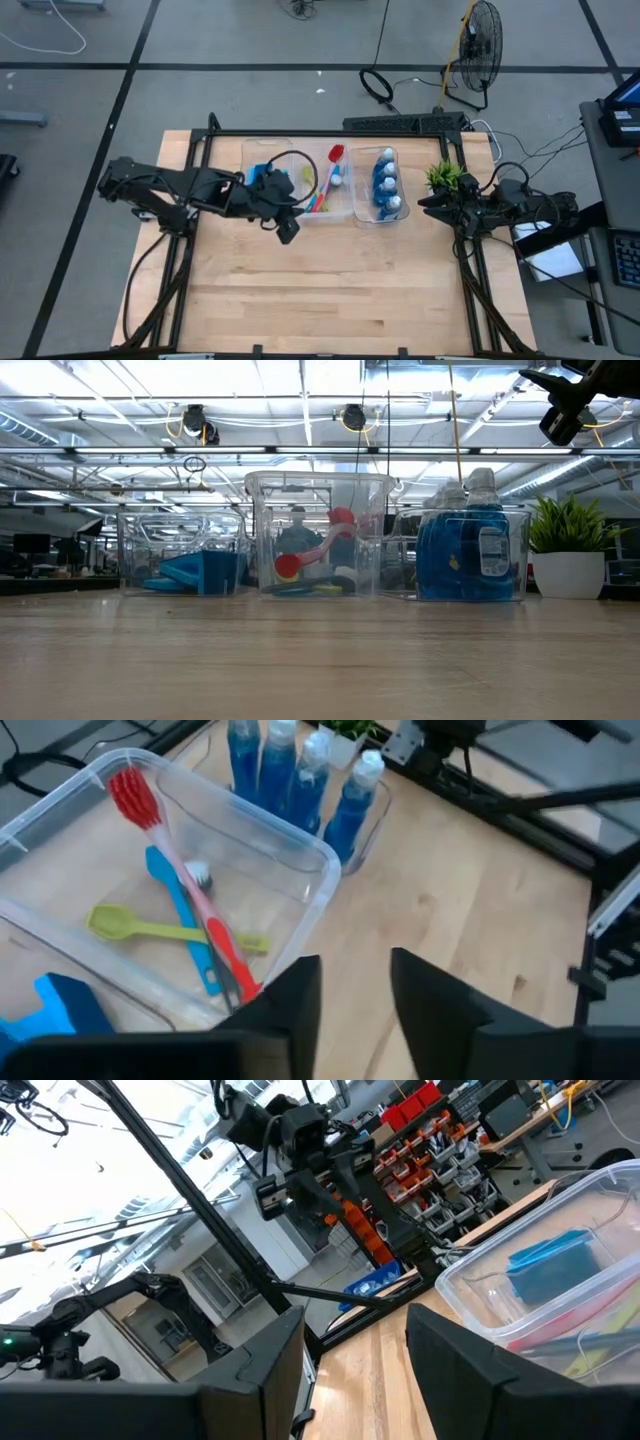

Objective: Pick & Place Kitchen Sink Supplies
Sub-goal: Return to Home Position

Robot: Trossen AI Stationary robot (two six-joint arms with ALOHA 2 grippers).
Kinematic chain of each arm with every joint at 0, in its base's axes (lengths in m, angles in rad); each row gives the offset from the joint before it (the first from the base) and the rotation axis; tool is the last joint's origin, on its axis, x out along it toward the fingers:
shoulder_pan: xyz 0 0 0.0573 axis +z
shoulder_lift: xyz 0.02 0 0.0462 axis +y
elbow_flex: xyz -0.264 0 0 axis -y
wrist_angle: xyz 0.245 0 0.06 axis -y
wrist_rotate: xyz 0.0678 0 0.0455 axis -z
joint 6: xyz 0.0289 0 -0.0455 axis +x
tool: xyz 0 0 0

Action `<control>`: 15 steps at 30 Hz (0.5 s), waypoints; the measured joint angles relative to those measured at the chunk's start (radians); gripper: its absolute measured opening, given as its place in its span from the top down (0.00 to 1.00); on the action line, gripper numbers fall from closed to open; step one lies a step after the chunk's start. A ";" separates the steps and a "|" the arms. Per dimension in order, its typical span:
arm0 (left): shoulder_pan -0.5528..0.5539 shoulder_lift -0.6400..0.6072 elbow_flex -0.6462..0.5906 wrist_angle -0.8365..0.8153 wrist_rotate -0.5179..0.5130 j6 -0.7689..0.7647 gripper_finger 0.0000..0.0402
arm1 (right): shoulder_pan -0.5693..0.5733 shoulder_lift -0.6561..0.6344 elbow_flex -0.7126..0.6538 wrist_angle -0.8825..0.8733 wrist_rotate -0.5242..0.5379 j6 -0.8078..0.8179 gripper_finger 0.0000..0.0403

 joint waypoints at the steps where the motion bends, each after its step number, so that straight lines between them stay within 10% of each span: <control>1: -0.004 -0.005 0.000 -0.009 0.000 0.007 0.71 | 0.000 0.000 0.000 0.000 -0.001 0.000 0.59; 15: 0.001 -0.008 0.000 -0.002 0.033 0.064 0.99 | 0.000 0.000 0.000 0.000 -0.001 0.003 0.59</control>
